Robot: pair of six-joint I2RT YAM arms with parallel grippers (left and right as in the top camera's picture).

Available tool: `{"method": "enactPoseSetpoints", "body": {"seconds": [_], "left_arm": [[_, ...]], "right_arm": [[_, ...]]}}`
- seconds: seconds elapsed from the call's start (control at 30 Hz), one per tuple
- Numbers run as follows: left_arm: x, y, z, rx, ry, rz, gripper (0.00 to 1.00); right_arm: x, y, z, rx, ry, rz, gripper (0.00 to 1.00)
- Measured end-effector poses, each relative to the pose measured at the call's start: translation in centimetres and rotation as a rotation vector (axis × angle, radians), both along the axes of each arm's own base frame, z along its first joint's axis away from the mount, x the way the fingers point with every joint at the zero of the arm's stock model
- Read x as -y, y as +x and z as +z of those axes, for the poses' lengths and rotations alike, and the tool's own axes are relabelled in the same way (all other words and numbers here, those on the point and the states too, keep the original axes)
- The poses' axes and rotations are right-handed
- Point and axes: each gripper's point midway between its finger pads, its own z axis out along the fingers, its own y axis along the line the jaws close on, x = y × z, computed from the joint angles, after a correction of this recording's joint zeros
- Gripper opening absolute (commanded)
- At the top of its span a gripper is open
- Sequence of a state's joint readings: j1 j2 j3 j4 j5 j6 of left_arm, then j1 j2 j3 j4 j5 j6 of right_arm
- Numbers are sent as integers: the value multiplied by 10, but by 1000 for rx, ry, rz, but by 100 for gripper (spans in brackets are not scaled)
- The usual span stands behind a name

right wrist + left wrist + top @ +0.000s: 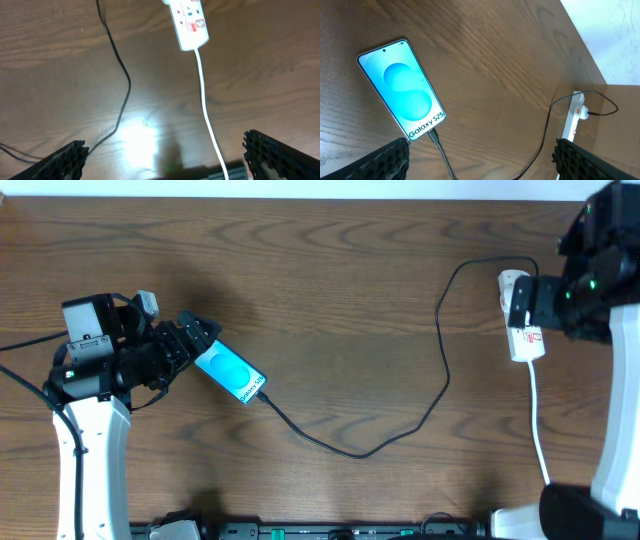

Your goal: Plug charger to phone and switch on socket

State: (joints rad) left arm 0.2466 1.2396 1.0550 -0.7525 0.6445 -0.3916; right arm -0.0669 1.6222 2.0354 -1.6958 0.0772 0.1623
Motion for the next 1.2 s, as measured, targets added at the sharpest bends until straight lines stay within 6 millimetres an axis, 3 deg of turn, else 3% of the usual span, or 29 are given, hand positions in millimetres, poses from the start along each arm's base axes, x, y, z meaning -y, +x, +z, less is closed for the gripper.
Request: {"method": "enactPoseSetpoints", "body": {"seconds": [0.13, 1.2], "left_arm": [[0, 0, 0, 0, 0, 0, 92], [0, 0, 0, 0, 0, 0, 92]], "right_arm": [[0, -13, 0, 0, 1, -15, 99], [0, -14, -4, -16, 0, -18, 99]]}}
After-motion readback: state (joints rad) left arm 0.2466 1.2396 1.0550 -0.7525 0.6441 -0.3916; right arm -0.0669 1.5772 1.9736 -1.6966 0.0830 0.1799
